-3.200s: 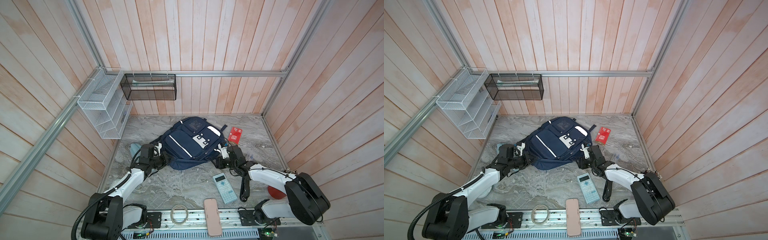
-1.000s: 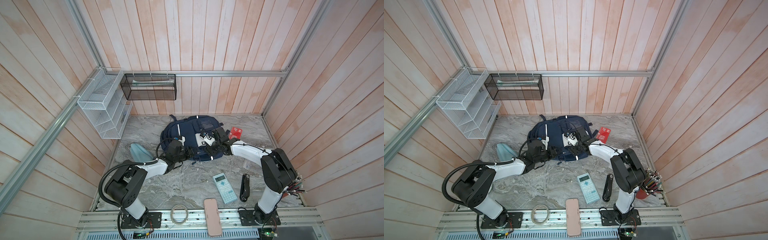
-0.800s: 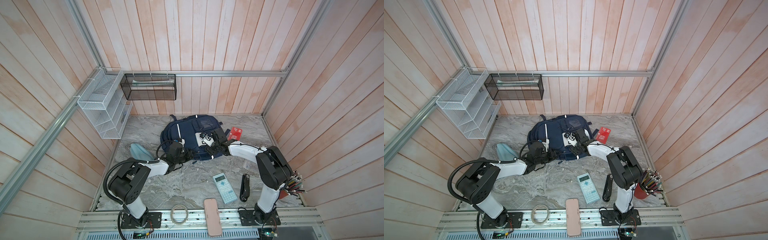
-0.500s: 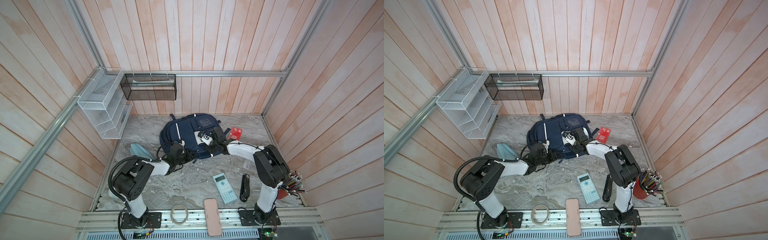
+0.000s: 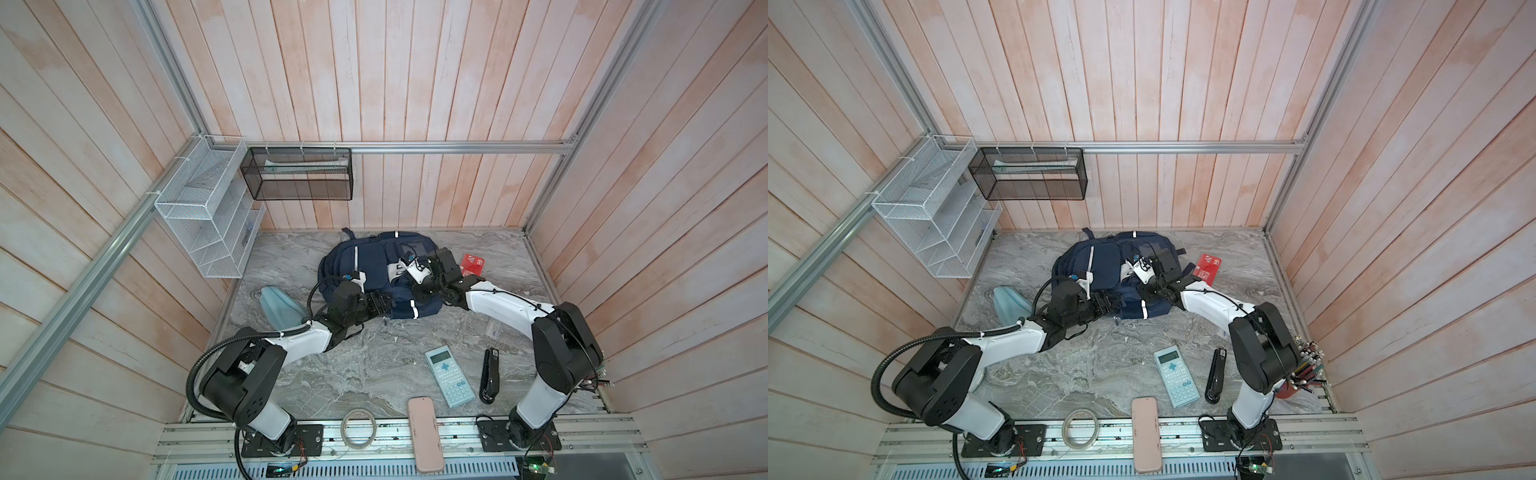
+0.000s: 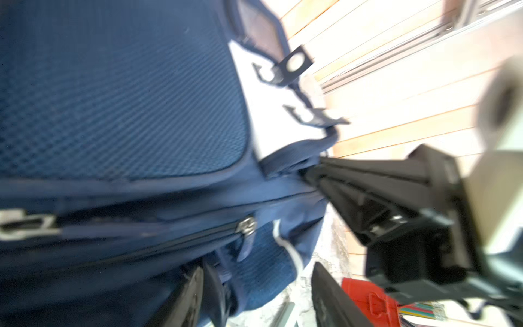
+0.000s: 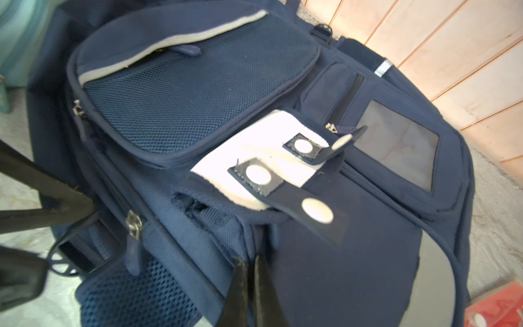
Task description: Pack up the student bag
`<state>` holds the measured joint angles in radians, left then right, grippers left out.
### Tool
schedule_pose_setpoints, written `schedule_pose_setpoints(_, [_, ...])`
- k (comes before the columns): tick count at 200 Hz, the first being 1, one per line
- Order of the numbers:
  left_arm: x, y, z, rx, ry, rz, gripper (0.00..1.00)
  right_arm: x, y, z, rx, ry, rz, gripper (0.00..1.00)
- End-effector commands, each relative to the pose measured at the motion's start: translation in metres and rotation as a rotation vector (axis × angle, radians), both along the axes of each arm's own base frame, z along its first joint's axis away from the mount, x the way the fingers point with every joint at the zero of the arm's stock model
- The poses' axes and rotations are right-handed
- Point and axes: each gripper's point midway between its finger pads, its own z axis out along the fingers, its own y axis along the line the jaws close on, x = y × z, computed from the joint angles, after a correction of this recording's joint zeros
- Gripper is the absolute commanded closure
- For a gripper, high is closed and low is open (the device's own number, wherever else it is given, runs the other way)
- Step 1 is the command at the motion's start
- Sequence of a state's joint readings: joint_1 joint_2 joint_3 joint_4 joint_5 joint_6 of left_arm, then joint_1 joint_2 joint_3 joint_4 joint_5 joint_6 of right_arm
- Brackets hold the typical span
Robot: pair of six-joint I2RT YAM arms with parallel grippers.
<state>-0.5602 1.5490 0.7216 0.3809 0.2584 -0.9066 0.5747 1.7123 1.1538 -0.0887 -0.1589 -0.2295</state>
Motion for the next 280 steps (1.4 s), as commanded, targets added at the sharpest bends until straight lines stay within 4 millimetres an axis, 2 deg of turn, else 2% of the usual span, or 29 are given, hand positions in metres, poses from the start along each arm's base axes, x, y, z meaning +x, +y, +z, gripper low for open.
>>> schedule_pose_setpoints(1, [0.0, -0.009, 0.001, 0.004, 0.018, -0.024, 0.36, 0.001, 0.019, 0.043, 0.183, -0.044, 0.003, 1.0])
schedule_pose_setpoints(17, [0.001, -0.012, -0.007, 0.054, 0.011, -0.032, 0.4, 0.003, 0.02, 0.051, 0.231, -0.036, -0.002, 1.0])
schedule_pose_setpoints(29, [0.003, -0.002, -0.006, 0.155, -0.026, 0.02, 0.43, 0.006, 0.018, 0.052, 0.225, -0.043, -0.017, 1.0])
schedule_pose_setpoints(45, [0.006, 0.011, 0.01, 0.268, -0.08, 0.074, 0.43, 0.008, 0.017, 0.047, 0.203, -0.034, -0.028, 1.0])
schedule_pose_setpoints(58, [0.004, 0.015, 0.018, 0.272, -0.099, 0.08, 0.45, 0.008, 0.017, 0.043, 0.197, -0.027, -0.028, 1.0])
schedule_pose_setpoints(81, [-0.002, 0.01, -0.001, 0.264, -0.069, 0.056, 0.49, 0.008, 0.017, 0.041, 0.202, -0.024, -0.034, 1.0])
schedule_pose_setpoints(97, [-0.003, 0.002, -0.01, 0.244, -0.072, 0.022, 0.6, 0.007, 0.017, 0.04, 0.205, -0.02, -0.029, 1.0])
schedule_pose_setpoints(140, [0.002, -0.02, -0.014, 0.323, -0.1, -0.003, 0.6, 0.005, 0.016, 0.035, 0.199, -0.012, -0.03, 1.0])
schedule_pose_setpoints(172, [0.005, -0.011, -0.044, 0.516, -0.043, 0.048, 0.58, 0.004, 0.016, 0.033, 0.2, -0.006, -0.027, 1.0])
schedule_pose_setpoints(213, [0.019, -0.01, -0.055, 0.619, -0.028, 0.059, 0.58, -0.004, 0.022, 0.032, 0.212, 0.01, 0.001, 1.0])
schedule_pose_setpoints(221, [0.024, -0.01, -0.054, 0.65, -0.026, 0.068, 0.62, -0.005, 0.023, 0.031, 0.213, 0.012, 0.008, 1.0])
schedule_pose_setpoints(223, [0.024, -0.009, -0.055, 0.656, -0.024, 0.068, 0.66, -0.006, 0.023, 0.031, 0.214, 0.014, 0.008, 1.0])
schedule_pose_setpoints(245, [0.025, -0.012, -0.049, 0.634, -0.032, 0.056, 0.88, -0.004, 0.019, 0.026, 0.192, 0.01, -0.008, 1.0])
schedule_pose_setpoints(258, [0.019, -0.009, -0.047, 0.625, -0.029, 0.051, 0.9, -0.001, 0.013, 0.022, 0.176, 0.008, -0.033, 1.0])
schedule_pose_setpoints(267, [0.016, -0.002, -0.047, 0.626, -0.021, 0.052, 1.0, 0.001, 0.008, 0.018, 0.16, 0.009, -0.047, 1.0])
schedule_pose_setpoints(280, [0.012, 0.009, -0.048, 0.615, 0.004, 0.054, 1.0, 0.005, 0.0, 0.012, 0.129, 0.007, -0.075, 1.0])
